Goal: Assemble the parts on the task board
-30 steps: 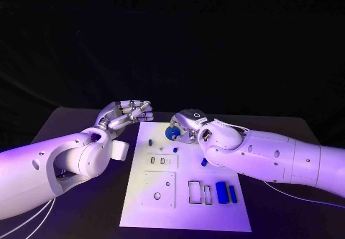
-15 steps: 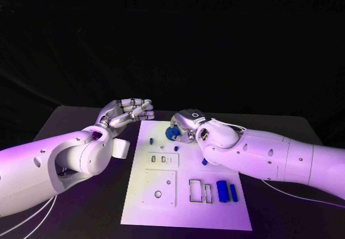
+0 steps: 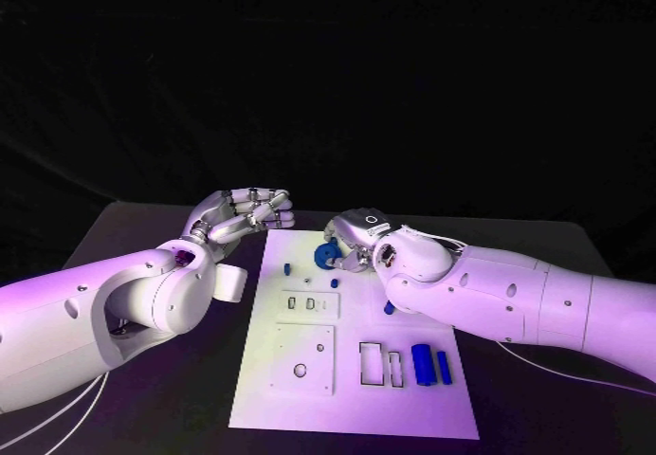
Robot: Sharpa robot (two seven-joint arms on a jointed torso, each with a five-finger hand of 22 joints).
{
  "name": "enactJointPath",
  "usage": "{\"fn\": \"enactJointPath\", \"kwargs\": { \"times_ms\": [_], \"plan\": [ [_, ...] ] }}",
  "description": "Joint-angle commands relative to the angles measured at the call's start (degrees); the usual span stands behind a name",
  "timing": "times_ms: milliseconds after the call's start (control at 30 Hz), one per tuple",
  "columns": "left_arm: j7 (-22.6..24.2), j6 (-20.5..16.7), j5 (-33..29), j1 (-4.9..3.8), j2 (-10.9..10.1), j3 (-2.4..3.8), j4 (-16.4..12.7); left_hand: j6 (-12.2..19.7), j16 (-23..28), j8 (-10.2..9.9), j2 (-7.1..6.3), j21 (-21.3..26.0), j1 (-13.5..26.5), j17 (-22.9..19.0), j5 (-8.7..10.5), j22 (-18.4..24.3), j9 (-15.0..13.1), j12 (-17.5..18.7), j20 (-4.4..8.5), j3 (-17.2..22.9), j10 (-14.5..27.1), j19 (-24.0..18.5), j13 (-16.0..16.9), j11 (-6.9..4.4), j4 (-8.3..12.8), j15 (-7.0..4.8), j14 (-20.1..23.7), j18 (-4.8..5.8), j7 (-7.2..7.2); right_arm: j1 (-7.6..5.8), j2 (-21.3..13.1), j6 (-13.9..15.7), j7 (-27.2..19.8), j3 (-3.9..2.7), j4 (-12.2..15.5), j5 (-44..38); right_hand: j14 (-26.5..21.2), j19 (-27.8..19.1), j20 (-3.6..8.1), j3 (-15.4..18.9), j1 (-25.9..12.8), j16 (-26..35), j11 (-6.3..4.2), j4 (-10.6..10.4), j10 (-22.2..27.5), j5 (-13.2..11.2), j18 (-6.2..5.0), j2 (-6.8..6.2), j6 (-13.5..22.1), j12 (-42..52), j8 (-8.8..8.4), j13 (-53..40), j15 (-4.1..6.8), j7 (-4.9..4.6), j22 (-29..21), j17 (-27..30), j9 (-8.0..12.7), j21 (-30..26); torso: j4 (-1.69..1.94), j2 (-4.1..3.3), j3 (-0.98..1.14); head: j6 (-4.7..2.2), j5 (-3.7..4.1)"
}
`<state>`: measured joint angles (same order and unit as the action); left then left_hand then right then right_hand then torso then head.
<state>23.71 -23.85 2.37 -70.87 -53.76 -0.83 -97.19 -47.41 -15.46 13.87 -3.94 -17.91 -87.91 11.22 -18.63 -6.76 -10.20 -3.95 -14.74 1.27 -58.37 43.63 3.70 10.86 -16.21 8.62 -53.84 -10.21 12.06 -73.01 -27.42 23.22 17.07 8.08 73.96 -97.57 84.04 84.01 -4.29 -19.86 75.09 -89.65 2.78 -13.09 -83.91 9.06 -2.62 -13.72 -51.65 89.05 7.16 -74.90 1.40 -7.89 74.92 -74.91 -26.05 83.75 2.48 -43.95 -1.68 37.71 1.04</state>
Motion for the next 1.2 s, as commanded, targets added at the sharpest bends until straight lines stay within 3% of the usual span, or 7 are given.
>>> {"fn": "enactJointPath", "kwargs": {
  "times_ms": [33, 100, 167, 200, 867, 1033, 1200],
  "plan": [
    [0.2, 0.9, 0.0, -0.1, 0.0, 0.05, -0.2, 0.6, 0.4, -0.3, -0.19, 0.3, 0.3, 0.1, 0.3, 0.1, 0.0, 0.3, -0.17, -0.2, 0.6, 0.3, 0.0, -0.03, 0.1, 0.07, 0.7, -0.17, 0.81, 0.02, 0.1, -0.9, 0.2, 0.01, -0.2, 0.1, 5.9, 1.9, -0.88, 1.4, -0.8, -0.3, 0.61, -1.0, -5.2, -0.4, 0.72, -0.19, 0.8, -0.3, -0.52, -13.9, -0.64, -0.26, 9.9, -15.0, 0.6, -0.1, 0.05, 0.0, 0.01, -0.1, 0.13],
    [0.2, 0.9, 0.0, -0.11, 0.0, 0.05, -0.2, 0.6, 0.4, -0.3, -0.19, 0.3, 0.3, 0.1, 0.3, 0.1, 0.0, 0.3, -0.17, -0.2, 0.6, 0.3, 0.0, -0.03, 0.1, 0.07, 0.7, -0.17, 0.81, 0.02, 0.1, -1.3, 0.0, 0.01, -0.4, 0.8, 6.0, 1.9, -1.14, 3.7, -4.4, -0.4, 0.63, -3.5, -5.3, 0.3, 0.71, 0.25, 0.1, -0.2, -0.16, -13.9, -0.68, -0.17, 10.0, -15.1, 0.7, -0.1, 0.02, -0.01, 0.01, -0.1, 0.1],
    [0.2, 0.9, 0.0, -0.12, 0.0, 0.05, -0.2, 0.6, 0.4, -0.3, -0.19, 0.3, 0.3, 0.1, 0.3, 0.2, 0.0, 0.3, -0.17, -0.3, 0.6, 0.3, 0.0, -0.03, 0.1, 0.08, 0.7, -0.17, 0.81, 0.02, 0.1, -1.8, -0.2, 0.02, -0.5, 1.5, 6.0, 2.0, -1.1, 6.9, -11.5, -0.4, 0.45, -3.8, -5.5, 0.1, 0.73, 1.28, -0.5, 0.1, 0.24, -14.2, -0.65, 0.07, 10.1, -15.1, 0.8, -0.1, 0.0, -0.01, 0.02, -0.13, 0.12],
    [0.2, 0.9, 0.0, -0.12, 0.0, 0.05, -0.3, 0.6, 0.4, -0.3, -0.19, 0.3, 0.3, 0.1, 0.3, 0.2, 0.0, 0.3, -0.17, -0.3, 0.6, 0.3, 0.0, -0.03, 0.1, 0.08, 0.7, -0.17, 0.81, 0.02, 0.1, -2.0, -0.2, 0.02, -0.5, 1.8, 6.0, 2.0, -1.09, 7.2, -12.3, -0.4, 0.43, -3.8, -5.5, 0.2, 0.74, 1.43, -0.6, 0.1, 0.29, -14.3, -0.63, 0.08, 10.2, -15.1, 0.8, 0.0, 0.0, 0.01, 0.02, -0.16, 0.13],
    [-0.2, 0.7, 0.0, -0.21, -0.1, 0.05, -0.3, 0.7, 0.4, -0.4, -0.21, 0.3, 0.3, 0.1, 0.31, 0.2, 0.0, 0.4, -0.19, -0.3, 0.7, 0.3, 0.0, 0.03, 0.1, 0.11, 0.8, -0.17, 0.87, 0.1, -0.6, -5.4, -0.8, 0.12, -0.9, 4.4, 6.0, 2.5, -0.84, 6.3, -12.2, -0.4, 0.13, -3.6, -6.1, 1.5, 0.95, 2.35, -2.1, 0.9, 1.18, -15.1, -0.28, 0.47, 10.8, -15.1, 0.7, 0.7, 0.08, 0.03, 0.03, 0.13, 0.19],
    [-0.2, 0.6, 0.0, -0.21, -0.2, 0.05, -0.3, 0.7, 0.4, -0.4, -0.21, 0.3, 0.3, 0.1, 0.31, 0.2, 0.0, 0.4, -0.19, -0.3, 0.7, 0.3, 0.0, 0.03, 0.1, 0.11, 0.8, -0.17, 0.87, 0.14, -1.4, -3.5, -0.5, 0.14, -0.4, 4.1, 6.0, 2.6, -0.73, 5.8, -11.7, -0.4, 0.05, -3.6, -6.1, 2.1, 0.97, 2.48, -2.2, 0.9, 1.27, -15.1, -0.18, 0.54, 10.9, -15.1, 0.7, 0.7, -0.03, 0.04, 0.02, -0.02, 0.13],
    [-0.2, 0.7, 0.0, -0.21, -0.3, 0.05, -0.2, 0.7, 0.4, -0.4, -0.21, 0.3, 0.3, 0.1, 0.31, 0.2, 0.0, 0.4, -0.19, -0.3, 0.7, 0.3, 0.0, 0.03, 0.1, 0.11, 0.8, -0.17, 0.87, 0.19, -3.5, 0.9, -1.0, 0.13, 1.6, 3.8, 6.0, 2.7, -0.64, 5.3, -10.9, -0.4, 0.01, -3.5, -6.1, 2.5, 1.03, 2.54, -2.3, 0.9, 1.32, -15.1, -0.1, 0.59, 11.1, -15.1, 0.7, 0.9, -0.02, 0.02, 0.07, -0.2, 0.08]
  ]
}}
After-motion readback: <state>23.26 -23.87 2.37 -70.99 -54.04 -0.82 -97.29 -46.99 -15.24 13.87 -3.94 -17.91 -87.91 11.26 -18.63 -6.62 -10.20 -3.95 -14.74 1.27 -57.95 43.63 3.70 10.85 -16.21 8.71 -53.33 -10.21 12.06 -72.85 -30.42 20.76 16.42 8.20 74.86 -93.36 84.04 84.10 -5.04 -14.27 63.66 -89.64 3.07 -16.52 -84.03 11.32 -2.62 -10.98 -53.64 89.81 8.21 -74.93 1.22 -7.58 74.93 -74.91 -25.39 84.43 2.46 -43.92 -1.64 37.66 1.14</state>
